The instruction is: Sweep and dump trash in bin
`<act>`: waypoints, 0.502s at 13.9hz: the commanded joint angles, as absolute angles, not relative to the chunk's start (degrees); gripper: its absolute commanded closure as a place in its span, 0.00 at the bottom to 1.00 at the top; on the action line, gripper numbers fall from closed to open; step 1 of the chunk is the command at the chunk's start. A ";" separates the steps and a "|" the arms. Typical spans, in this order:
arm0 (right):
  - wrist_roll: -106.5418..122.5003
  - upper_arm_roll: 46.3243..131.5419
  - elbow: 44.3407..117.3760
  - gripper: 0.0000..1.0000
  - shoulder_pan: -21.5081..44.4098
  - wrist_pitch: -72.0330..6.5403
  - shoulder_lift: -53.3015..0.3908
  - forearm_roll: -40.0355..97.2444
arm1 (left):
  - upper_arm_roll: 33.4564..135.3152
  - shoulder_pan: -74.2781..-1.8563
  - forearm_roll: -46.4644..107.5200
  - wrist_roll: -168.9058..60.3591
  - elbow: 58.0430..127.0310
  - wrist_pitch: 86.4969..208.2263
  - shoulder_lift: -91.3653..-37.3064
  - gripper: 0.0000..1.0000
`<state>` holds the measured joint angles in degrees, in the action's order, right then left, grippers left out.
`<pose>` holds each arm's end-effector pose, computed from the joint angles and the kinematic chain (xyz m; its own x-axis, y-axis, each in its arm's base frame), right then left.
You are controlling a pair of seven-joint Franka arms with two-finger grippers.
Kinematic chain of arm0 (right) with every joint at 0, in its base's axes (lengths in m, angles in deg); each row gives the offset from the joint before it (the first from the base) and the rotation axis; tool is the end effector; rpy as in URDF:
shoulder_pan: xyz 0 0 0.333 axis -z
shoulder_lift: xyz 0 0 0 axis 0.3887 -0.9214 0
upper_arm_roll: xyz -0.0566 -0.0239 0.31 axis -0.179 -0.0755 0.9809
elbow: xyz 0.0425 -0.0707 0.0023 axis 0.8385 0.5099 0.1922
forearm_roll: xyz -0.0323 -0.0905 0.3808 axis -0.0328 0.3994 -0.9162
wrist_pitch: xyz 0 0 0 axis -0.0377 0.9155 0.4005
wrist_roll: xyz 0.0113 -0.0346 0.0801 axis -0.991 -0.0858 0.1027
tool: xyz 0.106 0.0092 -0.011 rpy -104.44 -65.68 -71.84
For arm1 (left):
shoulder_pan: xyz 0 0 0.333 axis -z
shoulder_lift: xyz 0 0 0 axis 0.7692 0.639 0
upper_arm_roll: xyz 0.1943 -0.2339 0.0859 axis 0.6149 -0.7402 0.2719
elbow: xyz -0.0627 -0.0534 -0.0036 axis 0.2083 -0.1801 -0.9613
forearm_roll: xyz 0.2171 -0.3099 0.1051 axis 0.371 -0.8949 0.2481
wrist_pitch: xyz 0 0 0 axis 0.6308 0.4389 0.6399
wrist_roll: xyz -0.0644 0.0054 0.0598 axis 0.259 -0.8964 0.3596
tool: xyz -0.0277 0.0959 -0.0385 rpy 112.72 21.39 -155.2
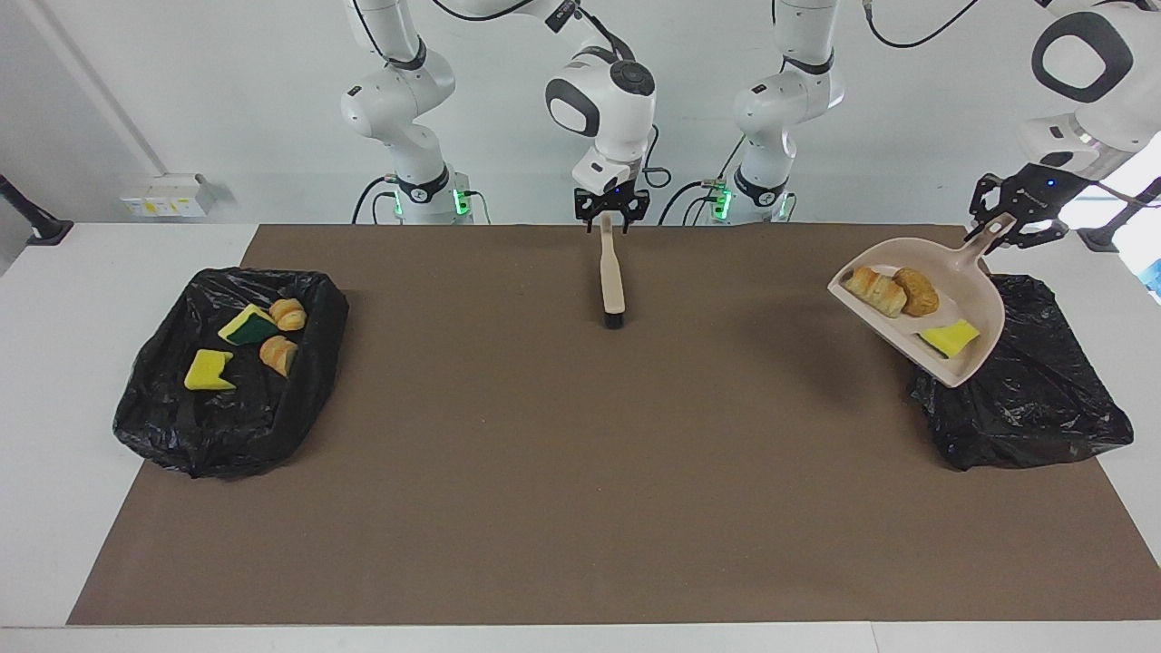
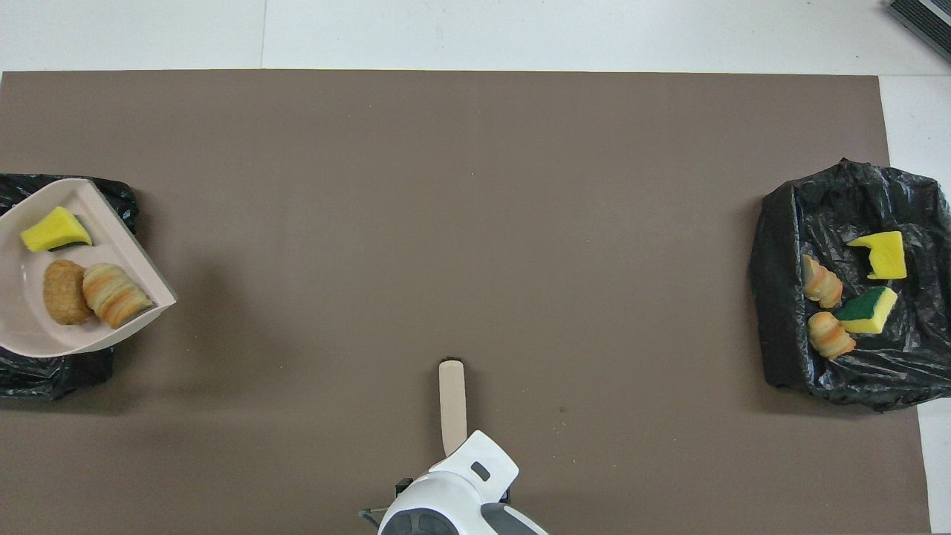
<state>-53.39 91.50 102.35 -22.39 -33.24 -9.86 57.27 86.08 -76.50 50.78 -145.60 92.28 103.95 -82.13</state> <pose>0.2947 0.4248 0.3913 0.9967 0.0103 -0.0809 0.0158 -0.9975 0.0684 0.4638 0.2050 0.5493 0.6405 -0.7661 0.0531 -0.7655 -0.6314 0.1242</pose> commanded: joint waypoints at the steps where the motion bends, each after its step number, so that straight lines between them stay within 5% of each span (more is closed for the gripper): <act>1: -49.07 91.66 97.97 0.00 -18.53 -26.53 -7.61 58.23 | 85.30 -81.64 52.41 -148.45 84.52 99.60 -77.05 1.00; 4: -41.01 91.31 92.53 0.00 -13.35 -17.92 -6.02 57.96 | 85.30 -86.48 58.98 -157.50 73.90 98.19 -68.97 1.00; 7: -34.24 91.31 87.17 0.00 -8.08 -12.29 -5.93 57.62 | 85.30 -87.29 66.45 -159.79 70.88 102.82 -65.70 1.00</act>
